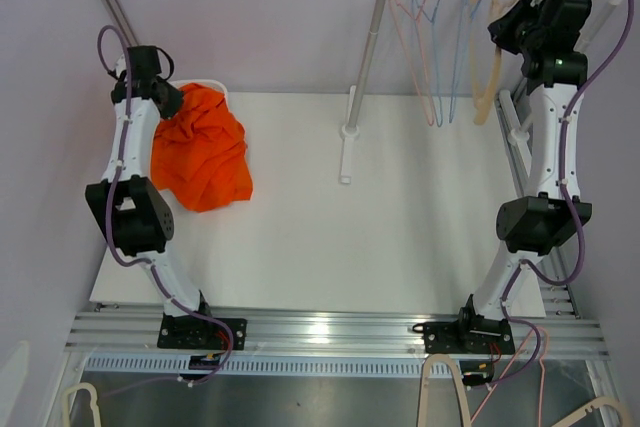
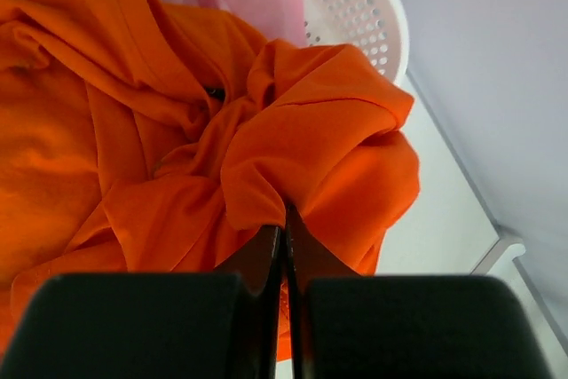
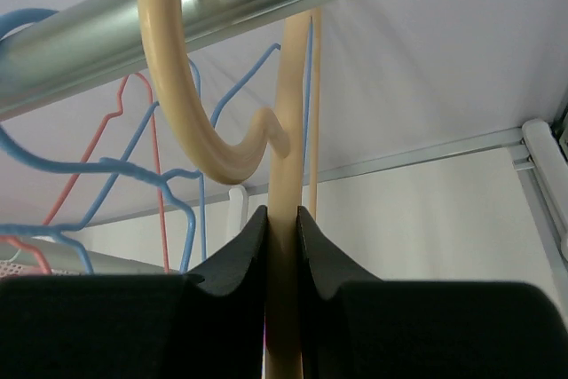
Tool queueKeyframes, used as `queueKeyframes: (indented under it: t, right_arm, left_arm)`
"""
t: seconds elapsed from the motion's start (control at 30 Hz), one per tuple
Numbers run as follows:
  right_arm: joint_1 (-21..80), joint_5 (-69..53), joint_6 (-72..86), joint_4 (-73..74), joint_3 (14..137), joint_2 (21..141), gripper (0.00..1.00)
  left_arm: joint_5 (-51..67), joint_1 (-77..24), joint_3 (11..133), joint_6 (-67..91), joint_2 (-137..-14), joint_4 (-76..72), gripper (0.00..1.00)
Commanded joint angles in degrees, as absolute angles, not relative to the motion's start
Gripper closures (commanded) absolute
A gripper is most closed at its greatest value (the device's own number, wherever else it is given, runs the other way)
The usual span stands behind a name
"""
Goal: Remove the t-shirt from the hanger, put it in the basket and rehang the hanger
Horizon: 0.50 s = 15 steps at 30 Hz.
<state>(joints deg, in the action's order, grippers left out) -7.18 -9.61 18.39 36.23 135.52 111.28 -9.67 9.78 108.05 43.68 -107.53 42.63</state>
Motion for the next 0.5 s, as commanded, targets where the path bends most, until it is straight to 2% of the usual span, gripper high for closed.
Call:
queueKeyframes:
  t: [0.0, 0.03, 0.07, 0.17, 0.2, 0.23, 0.3, 0.47]
  right_arm:
    - [-6.2, -12.7, 17.8, 39.7, 132.5, 107.1, 1.0]
    - [-6.2, -12.5, 17.8, 39.3, 131.8, 105.9, 1.0]
    - [-6.2, -12.3, 17.8, 39.0, 131.1, 105.4, 1.0]
    - [-6.2, -12.2, 17.8, 38.6, 130.3, 104.6, 0.83]
    - [-6.2, -12.2, 17.8, 38.8, 130.5, 104.6, 0.82]
    - [-6.2, -12.1, 17.8, 38.8, 130.4, 104.5, 0.82]
    - [-6.2, -12.1, 17.6, 39.0, 130.4, 104.3, 0.8]
    - [-6.1, -12.0, 17.6, 39.0, 129.9, 104.0, 0.83]
  left_arm:
    - [-7.2, 10.2, 107.4, 45.3, -107.8, 43.9, 0.95]
    - [-6.8, 10.2, 107.1, 45.4, -107.9, 44.0, 0.94]
    - [-6.2, 10.3, 107.1, 45.4, -108.2, 44.2, 0.84]
    - [-2.8, 10.2, 106.7, 44.9, -109.2, 44.0, 0.57]
    - [-2.0, 10.3, 106.6, 44.7, -109.5, 44.1, 0.55]
    - [-1.7, 10.3, 106.4, 44.8, -109.7, 44.4, 0.47]
    - [-1.1, 10.3, 105.1, 44.7, -109.6, 44.0, 0.22]
    - [-1.0, 10.3, 103.5, 44.7, -108.5, 42.9, 0.19]
